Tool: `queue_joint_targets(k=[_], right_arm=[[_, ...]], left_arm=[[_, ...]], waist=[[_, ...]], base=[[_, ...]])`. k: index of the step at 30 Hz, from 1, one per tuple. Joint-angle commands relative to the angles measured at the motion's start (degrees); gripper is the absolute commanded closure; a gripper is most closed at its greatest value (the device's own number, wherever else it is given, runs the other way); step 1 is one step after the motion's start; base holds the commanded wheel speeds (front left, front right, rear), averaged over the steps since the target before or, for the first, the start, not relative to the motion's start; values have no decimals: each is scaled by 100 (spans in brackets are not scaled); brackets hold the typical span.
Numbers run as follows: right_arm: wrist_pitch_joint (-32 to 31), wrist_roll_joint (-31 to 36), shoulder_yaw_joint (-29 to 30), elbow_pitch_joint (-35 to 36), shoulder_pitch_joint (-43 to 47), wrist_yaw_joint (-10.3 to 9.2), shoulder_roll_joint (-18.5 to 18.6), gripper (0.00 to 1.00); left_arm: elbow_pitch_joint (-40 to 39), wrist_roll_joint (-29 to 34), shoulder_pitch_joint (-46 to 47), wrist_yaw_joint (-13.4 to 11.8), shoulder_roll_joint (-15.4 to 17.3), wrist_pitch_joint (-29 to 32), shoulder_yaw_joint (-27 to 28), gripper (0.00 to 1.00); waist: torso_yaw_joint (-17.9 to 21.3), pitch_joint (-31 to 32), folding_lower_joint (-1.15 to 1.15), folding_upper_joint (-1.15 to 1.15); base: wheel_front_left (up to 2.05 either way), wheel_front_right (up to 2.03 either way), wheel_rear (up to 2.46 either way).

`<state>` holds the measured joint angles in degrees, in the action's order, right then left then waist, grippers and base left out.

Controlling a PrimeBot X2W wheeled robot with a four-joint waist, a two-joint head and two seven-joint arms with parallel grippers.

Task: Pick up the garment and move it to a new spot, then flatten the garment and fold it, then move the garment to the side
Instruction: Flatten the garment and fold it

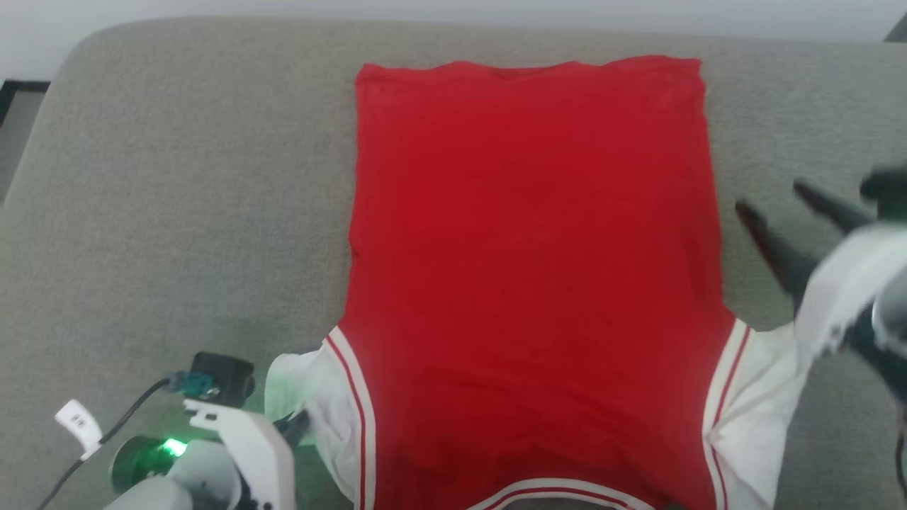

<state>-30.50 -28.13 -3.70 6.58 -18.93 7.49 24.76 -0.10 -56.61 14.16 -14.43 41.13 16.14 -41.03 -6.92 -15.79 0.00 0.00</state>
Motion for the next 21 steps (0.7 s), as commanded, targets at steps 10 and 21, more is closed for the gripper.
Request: queue_joint_targets(k=[10,21], right_arm=[[43,2,-278,-2802,-2491,0,246,0],[-505,171,-332,-5093,-4028,1,546,0]], left_arm=[[269,229,672,326,-509,79,-242,100],[669,244,1019,579,-874,29,-394,100]], waist=[[-709,-511,0,0],[-1271,-949,0,0]], base=[[0,0,0],[0,0,0]])
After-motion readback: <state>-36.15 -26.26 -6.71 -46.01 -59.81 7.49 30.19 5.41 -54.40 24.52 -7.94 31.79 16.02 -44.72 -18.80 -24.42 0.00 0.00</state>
